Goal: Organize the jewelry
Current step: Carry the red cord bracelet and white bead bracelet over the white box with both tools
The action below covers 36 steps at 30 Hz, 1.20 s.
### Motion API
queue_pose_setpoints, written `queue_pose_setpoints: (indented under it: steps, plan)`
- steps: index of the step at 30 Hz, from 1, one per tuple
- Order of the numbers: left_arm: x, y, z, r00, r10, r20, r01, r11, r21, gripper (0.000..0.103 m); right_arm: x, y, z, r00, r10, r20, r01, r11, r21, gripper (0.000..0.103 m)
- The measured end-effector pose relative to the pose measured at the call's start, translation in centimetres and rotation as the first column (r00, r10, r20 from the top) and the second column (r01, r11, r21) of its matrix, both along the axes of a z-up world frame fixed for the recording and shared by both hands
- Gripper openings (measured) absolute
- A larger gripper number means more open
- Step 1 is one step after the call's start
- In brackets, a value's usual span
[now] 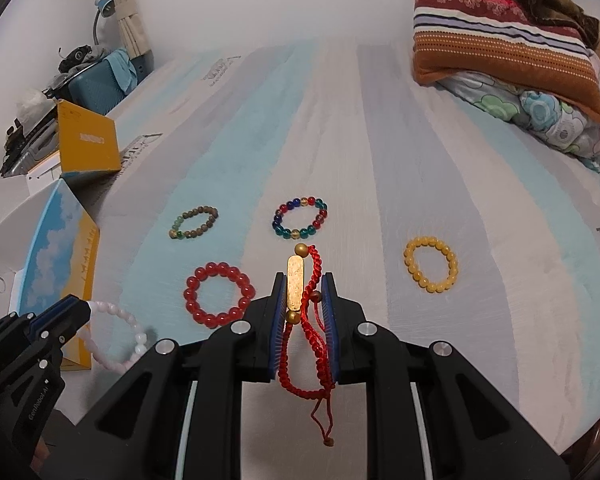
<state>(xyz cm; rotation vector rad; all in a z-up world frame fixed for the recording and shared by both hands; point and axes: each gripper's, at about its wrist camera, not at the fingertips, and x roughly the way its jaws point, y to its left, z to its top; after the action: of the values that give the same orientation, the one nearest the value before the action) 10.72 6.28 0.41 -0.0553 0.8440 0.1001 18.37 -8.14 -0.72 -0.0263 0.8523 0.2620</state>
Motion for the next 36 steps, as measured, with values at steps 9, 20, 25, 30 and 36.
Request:
queue_pose_setpoints:
  steps: [9,20,25,30,36]
  plan:
    - [-1.0,0.8,2.9,0.999,0.006,0.04,-0.006,1.0,0.011,0.011,-1.2,1.4,1.9,0.999,0.02,0.026,-0.02,1.0,0.0,0.017]
    - [-2.7,3.1,7.2,0.994,0.028,0.103,-0.032,0.999,0.037,0.011,-2.4,4.6,4.6,0.997,0.055,0.058,-0.054,0.998,-0.01,0.017]
    - [-3.6,4.8,8.6,0.991,0.049,0.123,-0.053,0.998,0.034,0.011,-3.0,6.8,5.8,0.994,0.082,0.073,-0.081,0.997,-0.015,0.017]
    - [-5.0,7.0,9.9,0.987,0.075,0.145,-0.079,0.997,0.023,0.011,-4.0,9.5,7.2,0.989,0.114,0.092,-0.112,0.993,-0.019,0.017]
    - [-6.7,9.6,11.0,0.98,0.113,0.162,-0.118,0.993,0.026,0.011,-5.1,12.9,8.5,0.981,0.157,0.11,-0.156,0.988,-0.022,0.017]
